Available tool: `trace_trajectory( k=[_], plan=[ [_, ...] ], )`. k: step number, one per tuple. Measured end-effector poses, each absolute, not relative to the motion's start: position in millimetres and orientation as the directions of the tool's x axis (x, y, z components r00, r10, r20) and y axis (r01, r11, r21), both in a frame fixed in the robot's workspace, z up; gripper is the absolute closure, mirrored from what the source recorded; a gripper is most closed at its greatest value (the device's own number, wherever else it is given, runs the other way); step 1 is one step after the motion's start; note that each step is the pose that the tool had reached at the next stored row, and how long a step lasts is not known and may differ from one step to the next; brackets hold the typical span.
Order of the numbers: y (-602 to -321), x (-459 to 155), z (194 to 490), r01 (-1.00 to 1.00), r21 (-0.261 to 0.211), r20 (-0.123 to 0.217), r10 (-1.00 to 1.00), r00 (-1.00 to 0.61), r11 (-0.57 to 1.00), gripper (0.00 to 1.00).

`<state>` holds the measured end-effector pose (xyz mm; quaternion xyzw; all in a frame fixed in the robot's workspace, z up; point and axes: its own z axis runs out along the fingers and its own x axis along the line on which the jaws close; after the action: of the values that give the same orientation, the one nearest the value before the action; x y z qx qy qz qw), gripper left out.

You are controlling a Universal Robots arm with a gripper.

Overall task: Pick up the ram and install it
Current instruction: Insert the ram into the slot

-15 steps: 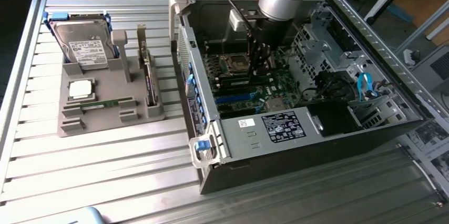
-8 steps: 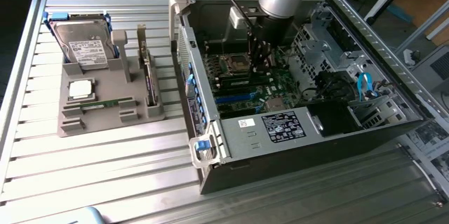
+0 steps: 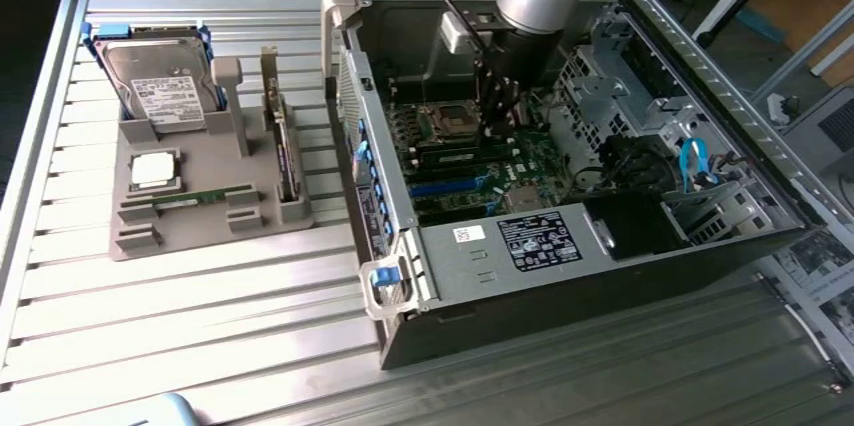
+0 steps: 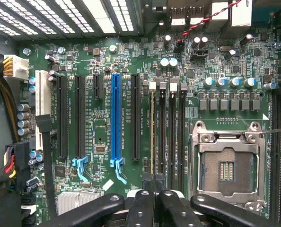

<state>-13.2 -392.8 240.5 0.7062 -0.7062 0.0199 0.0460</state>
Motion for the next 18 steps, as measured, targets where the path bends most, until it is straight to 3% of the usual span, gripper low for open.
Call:
trace_trajectory(
  k=[18],
  plan=[
    [-392.9,36.1,241.9,-0.999,0.048,0.093,-0.996,0.003,0.002,0.89]
  ],
)
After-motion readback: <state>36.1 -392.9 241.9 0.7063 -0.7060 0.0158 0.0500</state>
